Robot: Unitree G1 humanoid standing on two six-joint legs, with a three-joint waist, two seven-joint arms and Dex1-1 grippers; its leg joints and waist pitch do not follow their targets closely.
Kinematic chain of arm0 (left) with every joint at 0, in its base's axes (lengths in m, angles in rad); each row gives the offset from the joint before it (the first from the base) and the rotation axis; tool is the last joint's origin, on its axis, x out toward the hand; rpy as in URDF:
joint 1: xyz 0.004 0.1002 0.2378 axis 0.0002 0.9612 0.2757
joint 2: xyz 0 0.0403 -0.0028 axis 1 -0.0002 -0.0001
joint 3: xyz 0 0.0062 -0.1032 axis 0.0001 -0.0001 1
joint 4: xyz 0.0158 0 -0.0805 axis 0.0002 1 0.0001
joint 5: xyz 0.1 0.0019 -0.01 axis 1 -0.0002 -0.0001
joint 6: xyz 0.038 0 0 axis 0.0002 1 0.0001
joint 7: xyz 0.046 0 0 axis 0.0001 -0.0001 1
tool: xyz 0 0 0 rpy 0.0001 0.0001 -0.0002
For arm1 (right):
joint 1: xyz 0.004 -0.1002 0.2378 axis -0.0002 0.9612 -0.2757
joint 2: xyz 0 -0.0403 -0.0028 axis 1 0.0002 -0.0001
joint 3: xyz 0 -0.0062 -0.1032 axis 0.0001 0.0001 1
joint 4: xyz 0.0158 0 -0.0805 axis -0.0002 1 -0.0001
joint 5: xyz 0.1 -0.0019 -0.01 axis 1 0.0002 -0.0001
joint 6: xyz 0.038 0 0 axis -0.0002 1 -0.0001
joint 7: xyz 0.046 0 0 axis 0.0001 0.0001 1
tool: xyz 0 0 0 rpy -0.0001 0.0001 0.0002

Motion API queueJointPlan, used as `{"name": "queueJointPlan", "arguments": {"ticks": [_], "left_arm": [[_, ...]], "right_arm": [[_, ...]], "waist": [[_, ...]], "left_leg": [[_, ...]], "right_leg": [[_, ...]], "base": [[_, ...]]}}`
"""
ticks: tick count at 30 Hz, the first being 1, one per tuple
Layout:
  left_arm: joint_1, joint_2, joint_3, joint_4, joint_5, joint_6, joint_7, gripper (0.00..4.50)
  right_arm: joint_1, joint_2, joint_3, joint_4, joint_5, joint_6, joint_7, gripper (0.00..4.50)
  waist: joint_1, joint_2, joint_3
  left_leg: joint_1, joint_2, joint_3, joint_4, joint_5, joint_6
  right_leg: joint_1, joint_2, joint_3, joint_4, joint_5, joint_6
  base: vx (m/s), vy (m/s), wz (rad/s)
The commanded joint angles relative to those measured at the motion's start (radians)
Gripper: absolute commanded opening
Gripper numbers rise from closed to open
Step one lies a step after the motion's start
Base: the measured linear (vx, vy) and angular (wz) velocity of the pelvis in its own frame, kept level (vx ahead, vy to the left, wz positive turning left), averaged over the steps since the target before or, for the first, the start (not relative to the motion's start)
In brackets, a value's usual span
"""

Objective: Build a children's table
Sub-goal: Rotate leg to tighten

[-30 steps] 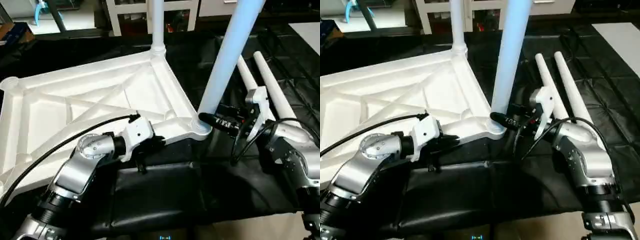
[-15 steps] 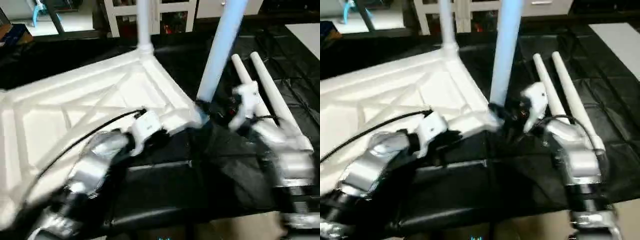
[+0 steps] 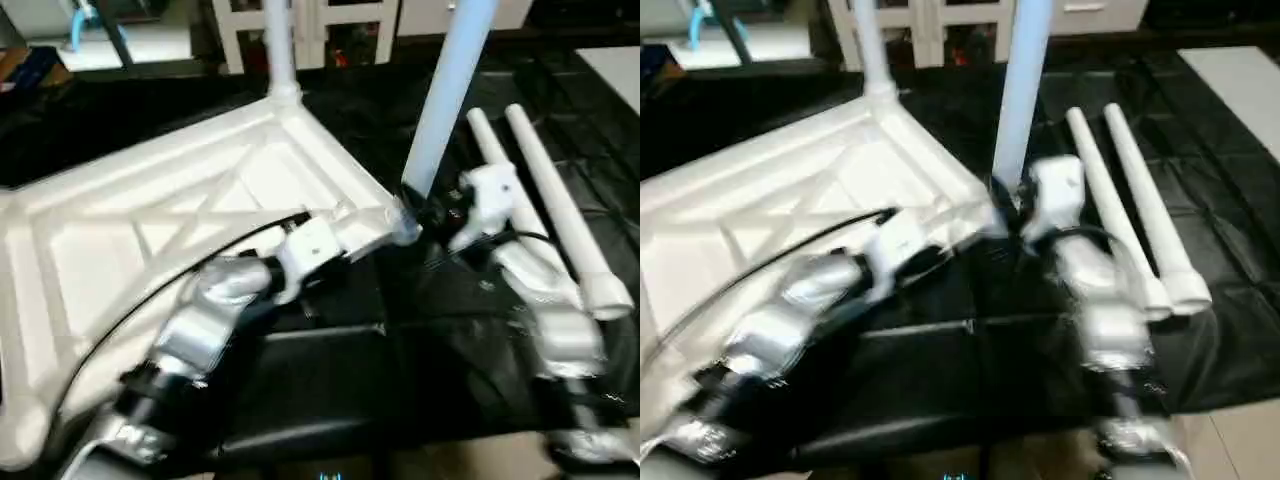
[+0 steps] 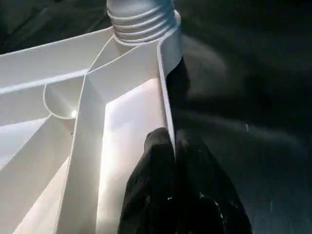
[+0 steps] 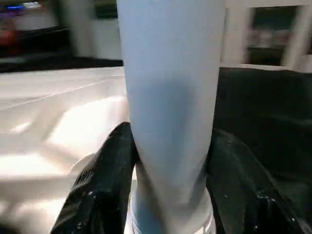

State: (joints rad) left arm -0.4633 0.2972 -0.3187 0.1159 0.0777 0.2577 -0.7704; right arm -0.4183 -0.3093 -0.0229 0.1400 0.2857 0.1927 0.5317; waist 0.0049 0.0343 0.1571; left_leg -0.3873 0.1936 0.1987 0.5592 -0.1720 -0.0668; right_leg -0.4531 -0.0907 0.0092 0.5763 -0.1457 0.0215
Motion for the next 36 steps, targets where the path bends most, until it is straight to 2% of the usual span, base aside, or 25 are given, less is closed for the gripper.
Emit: {"name": "queueJointPlan", "arguments": {"ticks": [1, 3, 4, 5, 6, 8, 12, 16, 22, 24, 26, 29, 32, 34, 36], "left_arm": [[0.052, 0.020, -0.043, -0.034, -0.040, -0.034, -0.128, 0.00], [0.068, 0.048, -0.024, -0.056, -0.052, -0.032, -0.151, 0.00], [0.074, 0.058, -0.018, -0.064, -0.058, -0.030, -0.158, 0.00], [0.084, 0.076, -0.010, -0.078, -0.070, -0.027, -0.170, 0.00], [0.093, 0.093, -0.004, -0.090, -0.082, -0.028, -0.179, 0.00], [0.105, 0.118, 0.004, -0.103, -0.100, -0.031, -0.192, 0.00], [0.110, 0.127, 0.010, -0.101, -0.106, -0.038, -0.198, 0.00], [0.115, 0.122, 0.010, -0.111, -0.108, -0.031, -0.200, 0.00], [0.118, 0.130, 0.006, -0.117, -0.121, -0.029, -0.199, 0.00], [0.119, 0.131, 0.006, -0.118, -0.122, -0.029, -0.199, 0.00], [0.118, 0.130, 0.006, -0.116, -0.121, -0.030, -0.200, 0.00], [0.116, 0.130, 0.002, -0.114, -0.122, -0.030, -0.199, 0.00], [0.106, 0.116, -0.010, -0.108, -0.107, -0.011, -0.176, 0.00], [0.089, 0.090, -0.032, -0.095, -0.081, 0.016, -0.146, 0.00], [0.064, 0.043, -0.065, -0.070, -0.044, 0.055, -0.098, 0.00]], "right_arm": [[0.015, -0.072, -0.014, -0.045, 0.030, 0.037, 0.100, 2.56], [0.034, -0.136, -0.025, -0.084, 0.073, 0.067, 0.183, 2.56], [0.040, -0.159, -0.027, -0.091, 0.078, 0.076, 0.202, 2.76], [0.050, -0.199, -0.034, -0.104, 0.090, 0.092, 0.240, 2.76], [0.058, -0.232, -0.041, -0.114, 0.102, 0.106, 0.275, 2.97], [0.072, -0.274, -0.051, -0.131, 0.121, 0.124, 0.327, 3.02], [0.083, -0.296, -0.047, -0.139, 0.133, 0.131, 0.365, 3.02], [0.078, -0.268, -0.043, -0.138, 0.169, 0.159, 0.363, 2.86], [0.075, -0.262, -0.040, -0.143, 0.188, 0.183, 0.374, 2.35], [0.076, -0.262, -0.040, -0.144, 0.189, 0.185, 0.375, 2.28], [0.077, -0.262, -0.039, -0.146, 0.191, 0.187, 0.373, 2.03], [0.079, -0.258, -0.036, -0.148, 0.190, 0.193, 0.360, 1.96], [0.068, -0.215, -0.029, -0.126, 0.144, 0.206, 0.251, 1.93], [0.048, -0.147, -0.029, -0.086, 0.097, 0.218, 0.117, 1.93], [0.019, -0.039, -0.055, -0.019, 0.041, 0.215, -0.097, 1.93]], "waist": [[0.008, -0.013, -0.072], [0.011, -0.011, -0.071], [0.013, -0.011, -0.072], [0.014, -0.008, -0.069], [0.018, -0.011, -0.070], [0.025, -0.010, -0.067], [0.028, -0.011, -0.062], [0.027, -0.013, -0.063], [0.027, -0.014, -0.066], [0.027, -0.014, -0.067], [0.027, -0.012, -0.067], [0.027, -0.013, -0.068], [0.026, -0.013, -0.068], [0.021, -0.013, -0.066], [0.014, -0.011, -0.065]], "left_leg": [[0.012, 0.013, 0.000, -0.052, -0.145, 0.114], [0.013, 0.014, 0.001, -0.049, -0.105, 0.141], [0.015, 0.015, 0.003, -0.047, -0.090, 0.157], [0.014, 0.015, 0.003, -0.048, -0.091, 0.160], [0.015, 0.015, 0.003, -0.047, -0.094, 0.164], [0.017, 0.019, 0.004, -0.049, -0.107, 0.166], [0.019, 0.020, 0.004, -0.052, -0.157, 0.137], [0.018, 0.018, 0.002, -0.052, -0.157, 0.120], [0.016, 0.016, 0.003, -0.048, -0.120, 0.134], [0.016, 0.017, 0.003, -0.048, -0.123, 0.135], [0.017, 0.017, 0.003, -0.048, -0.121, 0.135], [0.017, 0.016, 0.003, -0.047, -0.118, 0.134], [0.017, 0.016, 0.004, -0.047, -0.118, 0.131], [0.015, 0.013, 0.003, -0.050, -0.137, 0.107], [0.014, 0.012, 0.003, -0.051, -0.152, 0.079]], "right_leg": [[0.066, -0.008, 0.006, -0.047, -0.046, -0.247], [0.066, -0.008, 0.006, -0.041, 0.027, -0.276], [0.066, -0.009, 0.006, -0.037, 0.054, -0.292], [0.065, -0.009, 0.005, -0.038, 0.051, -0.296], [0.068, -0.010, 0.005, -0.038, 0.041, -0.299], [0.067, -0.013, 0.007, -0.040, 0.010, -0.300], [0.061, -0.016, 0.007, -0.050, -0.104, -0.287], [0.060, -0.015, 0.008, -0.050, -0.123, -0.272], [0.063, -0.013, 0.008, -0.044, -0.064, -0.282], [0.063, -0.014, 0.007, -0.044, -0.069, -0.282], [0.063, -0.014, 0.007, -0.044, -0.070, -0.284], [0.063, -0.014, 0.007, -0.044, -0.067, -0.284], [0.063, -0.013, 0.007, -0.044, -0.070, -0.285], [0.061, -0.013, 0.006, -0.048, -0.127, -0.270], [0.055, -0.014, 0.007, -0.053, -0.181, -0.256]], "base": [[0.000, 0.000, 0.00], [0.000, 0.000, 0.00], [0.000, 0.000, 0.00], [0.000, 0.000, 0.00], [0.000, 0.000, 0.00], [0.000, 0.000, 0.00], [0.000, 0.000, 0.00], [0.000, 0.000, 0.00], [0.000, 0.000, 0.00], [0.000, 0.000, 0.00], [0.000, 0.000, 0.00], [0.000, 0.000, 0.00], [0.000, 0.000, 0.00], [0.000, 0.000, 0.00], [0.000, 0.000, 0.00]]}}
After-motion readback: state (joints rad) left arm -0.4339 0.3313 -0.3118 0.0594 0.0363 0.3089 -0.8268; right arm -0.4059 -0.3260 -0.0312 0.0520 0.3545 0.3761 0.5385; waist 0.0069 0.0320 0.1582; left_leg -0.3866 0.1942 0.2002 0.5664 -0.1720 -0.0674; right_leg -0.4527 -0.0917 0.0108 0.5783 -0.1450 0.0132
